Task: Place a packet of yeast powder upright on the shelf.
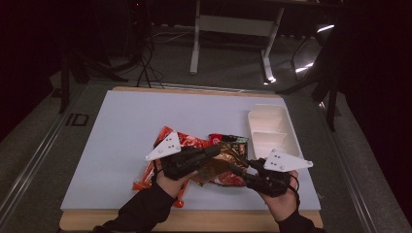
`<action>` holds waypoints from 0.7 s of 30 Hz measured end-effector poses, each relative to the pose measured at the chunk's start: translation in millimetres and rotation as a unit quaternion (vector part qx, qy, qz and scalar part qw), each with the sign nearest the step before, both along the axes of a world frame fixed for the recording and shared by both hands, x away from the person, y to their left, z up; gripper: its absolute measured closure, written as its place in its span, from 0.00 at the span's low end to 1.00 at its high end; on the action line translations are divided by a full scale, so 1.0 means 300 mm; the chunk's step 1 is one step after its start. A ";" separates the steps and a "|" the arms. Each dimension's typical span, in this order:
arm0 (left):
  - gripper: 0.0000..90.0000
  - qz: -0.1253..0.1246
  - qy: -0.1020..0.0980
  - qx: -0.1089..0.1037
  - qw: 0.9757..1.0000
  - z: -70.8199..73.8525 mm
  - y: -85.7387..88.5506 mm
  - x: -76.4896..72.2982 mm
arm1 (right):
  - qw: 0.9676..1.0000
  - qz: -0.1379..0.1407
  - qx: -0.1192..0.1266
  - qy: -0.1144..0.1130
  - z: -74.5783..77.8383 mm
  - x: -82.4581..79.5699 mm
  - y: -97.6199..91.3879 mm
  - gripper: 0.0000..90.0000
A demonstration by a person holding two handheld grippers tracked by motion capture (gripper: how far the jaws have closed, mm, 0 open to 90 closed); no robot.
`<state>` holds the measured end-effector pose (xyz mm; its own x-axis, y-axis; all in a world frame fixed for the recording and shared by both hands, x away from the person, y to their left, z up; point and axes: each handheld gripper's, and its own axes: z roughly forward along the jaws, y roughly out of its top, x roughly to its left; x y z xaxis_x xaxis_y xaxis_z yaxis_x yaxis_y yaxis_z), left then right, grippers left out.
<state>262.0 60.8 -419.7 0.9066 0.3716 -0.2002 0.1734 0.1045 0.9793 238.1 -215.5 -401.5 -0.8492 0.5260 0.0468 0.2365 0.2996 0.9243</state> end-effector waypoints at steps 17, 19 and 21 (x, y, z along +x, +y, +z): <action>0.63 -0.020 0.003 0.056 0.998 0.009 0.028 0.002 | 0.998 0.057 -0.025 0.030 0.057 0.022 -0.024 0.97; 0.52 -0.011 0.005 0.068 0.998 0.009 0.033 -0.001 | 0.998 0.056 -0.026 0.025 0.064 0.026 -0.030 0.97; 0.40 -0.003 0.013 0.070 0.997 0.008 0.043 -0.002 | 0.998 0.057 -0.027 0.022 0.073 0.031 -0.036 0.97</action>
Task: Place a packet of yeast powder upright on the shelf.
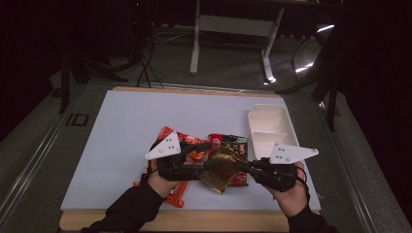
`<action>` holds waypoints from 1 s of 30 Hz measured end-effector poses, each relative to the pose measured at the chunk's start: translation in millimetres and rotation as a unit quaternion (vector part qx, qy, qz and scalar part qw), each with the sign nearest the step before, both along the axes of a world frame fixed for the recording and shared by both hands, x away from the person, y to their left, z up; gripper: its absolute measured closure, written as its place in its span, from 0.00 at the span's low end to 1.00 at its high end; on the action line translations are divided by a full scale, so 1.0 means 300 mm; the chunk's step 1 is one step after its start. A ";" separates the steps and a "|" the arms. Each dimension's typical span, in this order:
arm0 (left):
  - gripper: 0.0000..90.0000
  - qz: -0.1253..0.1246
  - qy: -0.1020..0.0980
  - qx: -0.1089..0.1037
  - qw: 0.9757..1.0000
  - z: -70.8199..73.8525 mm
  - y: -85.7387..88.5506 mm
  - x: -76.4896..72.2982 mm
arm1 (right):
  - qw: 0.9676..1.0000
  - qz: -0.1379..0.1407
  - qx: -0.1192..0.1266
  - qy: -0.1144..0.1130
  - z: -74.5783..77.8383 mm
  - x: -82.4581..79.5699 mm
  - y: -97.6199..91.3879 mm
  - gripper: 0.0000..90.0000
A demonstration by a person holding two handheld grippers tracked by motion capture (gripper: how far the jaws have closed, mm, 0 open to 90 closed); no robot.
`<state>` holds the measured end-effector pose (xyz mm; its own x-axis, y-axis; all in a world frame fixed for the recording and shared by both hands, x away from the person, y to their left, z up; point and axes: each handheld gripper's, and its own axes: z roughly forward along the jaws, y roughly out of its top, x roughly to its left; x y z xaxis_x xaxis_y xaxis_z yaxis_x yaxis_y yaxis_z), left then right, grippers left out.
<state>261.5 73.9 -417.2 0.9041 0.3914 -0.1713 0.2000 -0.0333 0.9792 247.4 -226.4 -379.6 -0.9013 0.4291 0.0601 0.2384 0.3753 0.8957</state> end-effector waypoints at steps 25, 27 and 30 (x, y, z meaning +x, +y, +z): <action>0.02 0.121 0.040 0.046 0.991 -0.052 0.312 -0.063 | 0.997 -0.058 0.024 -0.043 0.154 0.140 -0.135 0.98; 0.02 0.118 0.046 0.045 0.991 -0.068 0.342 -0.065 | 0.996 -0.066 0.029 -0.045 0.168 0.156 -0.149 0.98; 0.02 0.131 0.040 0.044 0.990 -0.089 0.376 -0.072 | 0.995 -0.078 0.033 -0.050 0.187 0.181 -0.169 0.98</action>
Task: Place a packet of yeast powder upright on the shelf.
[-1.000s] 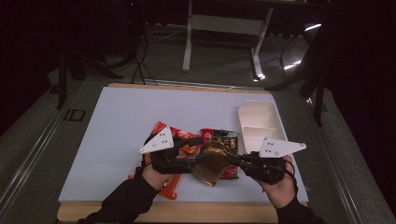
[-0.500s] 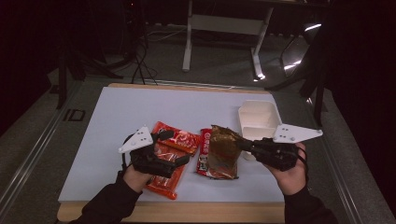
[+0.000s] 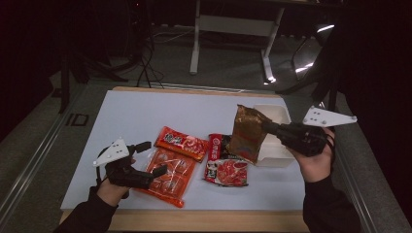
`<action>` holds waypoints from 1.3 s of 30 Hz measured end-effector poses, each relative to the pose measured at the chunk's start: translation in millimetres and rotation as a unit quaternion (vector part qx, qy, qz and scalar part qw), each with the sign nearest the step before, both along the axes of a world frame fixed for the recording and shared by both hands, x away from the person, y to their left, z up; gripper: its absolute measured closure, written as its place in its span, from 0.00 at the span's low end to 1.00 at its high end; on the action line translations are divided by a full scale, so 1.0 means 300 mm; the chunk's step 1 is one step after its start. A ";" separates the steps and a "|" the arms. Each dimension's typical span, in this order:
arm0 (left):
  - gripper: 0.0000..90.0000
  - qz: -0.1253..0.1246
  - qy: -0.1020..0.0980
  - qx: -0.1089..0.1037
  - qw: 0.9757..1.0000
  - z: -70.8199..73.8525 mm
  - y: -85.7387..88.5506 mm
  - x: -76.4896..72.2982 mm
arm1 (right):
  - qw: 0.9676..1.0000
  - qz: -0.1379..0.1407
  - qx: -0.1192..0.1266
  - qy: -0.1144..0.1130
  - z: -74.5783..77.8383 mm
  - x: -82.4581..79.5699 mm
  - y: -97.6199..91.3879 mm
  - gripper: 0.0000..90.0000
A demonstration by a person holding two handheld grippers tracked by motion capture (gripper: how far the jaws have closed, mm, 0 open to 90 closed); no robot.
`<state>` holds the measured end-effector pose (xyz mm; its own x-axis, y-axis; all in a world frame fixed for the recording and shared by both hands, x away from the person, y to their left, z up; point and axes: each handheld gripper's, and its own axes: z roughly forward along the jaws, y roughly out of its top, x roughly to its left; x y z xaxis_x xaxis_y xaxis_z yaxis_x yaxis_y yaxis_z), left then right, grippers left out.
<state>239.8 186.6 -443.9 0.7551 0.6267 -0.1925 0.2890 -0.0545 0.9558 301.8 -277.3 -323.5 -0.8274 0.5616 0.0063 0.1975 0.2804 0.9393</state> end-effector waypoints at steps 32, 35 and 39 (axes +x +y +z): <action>0.04 0.088 0.005 0.014 0.996 -0.205 0.152 0.007 | 0.992 -0.121 0.017 -0.002 0.031 0.324 -0.176 0.98; 0.04 0.089 0.006 0.011 0.996 -0.207 0.152 0.006 | 0.991 -0.131 0.019 0.001 0.017 0.352 -0.186 0.98; 0.04 0.087 0.008 0.011 0.996 -0.211 0.152 0.006 | 0.990 -0.141 0.016 0.002 0.003 0.389 -0.198 0.98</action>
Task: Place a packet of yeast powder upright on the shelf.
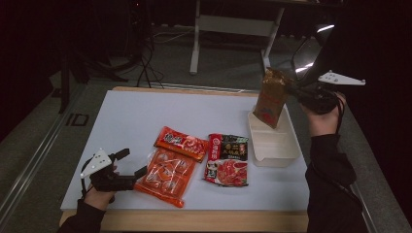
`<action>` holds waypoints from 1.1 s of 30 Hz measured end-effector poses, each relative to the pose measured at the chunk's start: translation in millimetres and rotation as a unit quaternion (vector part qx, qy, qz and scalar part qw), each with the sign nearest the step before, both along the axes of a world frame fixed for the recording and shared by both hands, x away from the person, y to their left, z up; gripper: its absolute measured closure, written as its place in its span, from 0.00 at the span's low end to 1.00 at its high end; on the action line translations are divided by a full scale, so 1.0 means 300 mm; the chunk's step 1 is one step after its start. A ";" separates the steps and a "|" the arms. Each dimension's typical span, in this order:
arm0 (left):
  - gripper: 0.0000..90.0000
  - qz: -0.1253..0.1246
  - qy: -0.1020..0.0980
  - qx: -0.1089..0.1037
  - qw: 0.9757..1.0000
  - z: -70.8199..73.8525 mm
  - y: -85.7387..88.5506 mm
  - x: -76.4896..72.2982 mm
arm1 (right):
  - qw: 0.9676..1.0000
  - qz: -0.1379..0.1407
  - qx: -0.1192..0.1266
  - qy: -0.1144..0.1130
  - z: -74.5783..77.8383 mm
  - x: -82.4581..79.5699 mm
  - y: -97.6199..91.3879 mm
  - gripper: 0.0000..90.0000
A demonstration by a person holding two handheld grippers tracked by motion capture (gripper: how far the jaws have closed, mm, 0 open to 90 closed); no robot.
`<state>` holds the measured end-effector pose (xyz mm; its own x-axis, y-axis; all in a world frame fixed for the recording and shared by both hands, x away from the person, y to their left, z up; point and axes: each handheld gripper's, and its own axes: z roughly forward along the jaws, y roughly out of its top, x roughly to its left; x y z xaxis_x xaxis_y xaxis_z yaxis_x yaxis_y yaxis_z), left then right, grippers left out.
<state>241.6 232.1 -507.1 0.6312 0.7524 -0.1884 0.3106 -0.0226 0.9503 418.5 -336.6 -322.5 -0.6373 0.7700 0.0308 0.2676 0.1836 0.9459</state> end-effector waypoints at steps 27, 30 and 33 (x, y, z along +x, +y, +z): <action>0.04 -0.003 0.007 -0.007 1.000 -0.009 -0.001 0.001 | 0.997 0.028 -0.061 -0.023 -0.092 0.180 -0.005 0.98; 0.04 -0.003 0.006 -0.010 1.000 -0.007 -0.002 0.001 | 0.996 0.025 -0.080 -0.023 -0.103 0.197 0.007 0.98; 0.04 -0.003 0.006 -0.010 1.000 -0.008 -0.001 0.002 | 0.995 0.021 -0.094 -0.030 -0.116 0.207 0.021 0.98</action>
